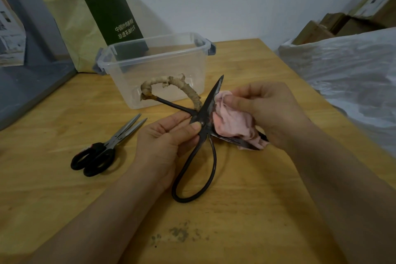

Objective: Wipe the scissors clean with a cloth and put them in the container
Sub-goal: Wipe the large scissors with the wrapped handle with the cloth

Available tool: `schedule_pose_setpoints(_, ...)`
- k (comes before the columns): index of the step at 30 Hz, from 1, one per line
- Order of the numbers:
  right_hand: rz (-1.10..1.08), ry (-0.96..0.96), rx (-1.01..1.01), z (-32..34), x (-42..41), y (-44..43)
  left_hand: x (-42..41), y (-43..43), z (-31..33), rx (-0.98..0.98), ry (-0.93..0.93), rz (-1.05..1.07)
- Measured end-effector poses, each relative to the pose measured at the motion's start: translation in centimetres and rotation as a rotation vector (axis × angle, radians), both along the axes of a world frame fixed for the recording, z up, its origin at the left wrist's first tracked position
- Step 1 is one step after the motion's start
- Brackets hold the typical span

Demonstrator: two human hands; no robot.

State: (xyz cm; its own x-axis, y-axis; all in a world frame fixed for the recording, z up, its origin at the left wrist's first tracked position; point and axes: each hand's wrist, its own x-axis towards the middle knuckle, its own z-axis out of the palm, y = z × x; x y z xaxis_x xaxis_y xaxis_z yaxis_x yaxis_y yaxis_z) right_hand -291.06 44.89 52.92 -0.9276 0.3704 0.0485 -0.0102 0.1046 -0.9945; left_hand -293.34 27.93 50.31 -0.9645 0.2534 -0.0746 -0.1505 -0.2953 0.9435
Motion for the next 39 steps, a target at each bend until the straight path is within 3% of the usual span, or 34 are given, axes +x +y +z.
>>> schedule_pose_setpoints(2, 0.094, -0.061, -0.190, -0.3, 0.0, -0.6, 0.0, -0.1, -0.1, 0.006, 0.013, -0.006)
schedule_pose_setpoints(4, 0.137, -0.065, -0.228, -0.6, 0.0, -1.4, 0.1, 0.0, -0.1, -0.011, 0.030, -0.019)
schedule_pose_setpoints(9, -0.029, 0.014, -0.306, -1.1, -0.6, -2.2, 0.2, 0.1, -0.2, -0.069, 0.059, -0.038)
schedule_pose_setpoints(15, -0.210, 0.084, -0.611, -1.1, -1.4, -0.8, 0.8, 0.6, -0.3, -0.074, 0.065, -0.077)
schedule_pose_setpoints(21, 0.264, -0.185, -0.835, -1.1, -0.9, -0.4, 0.7, 0.4, 0.0, -0.027, 0.045, -0.054)
schedule_pose_setpoints(24, 0.302, -0.190, -0.785, -1.5, -1.0, -0.5, 0.8, 0.3, 0.0, -0.024, 0.036, -0.064)
schedule_pose_setpoints(30, 0.030, -0.091, -0.677, -1.9, -1.7, -1.0, 0.9, 0.5, 0.2, -0.096, 0.074, -0.104)
schedule_pose_setpoints(34, -0.101, -0.061, -0.713, -1.6, -2.2, -0.5, 1.3, 0.8, 0.1, -0.121, 0.088, -0.122)
schedule_pose_setpoints(39, 0.119, -0.161, -0.695, -1.7, -1.3, -0.6, 1.0, 0.4, 0.0, -0.100, 0.071, -0.085)
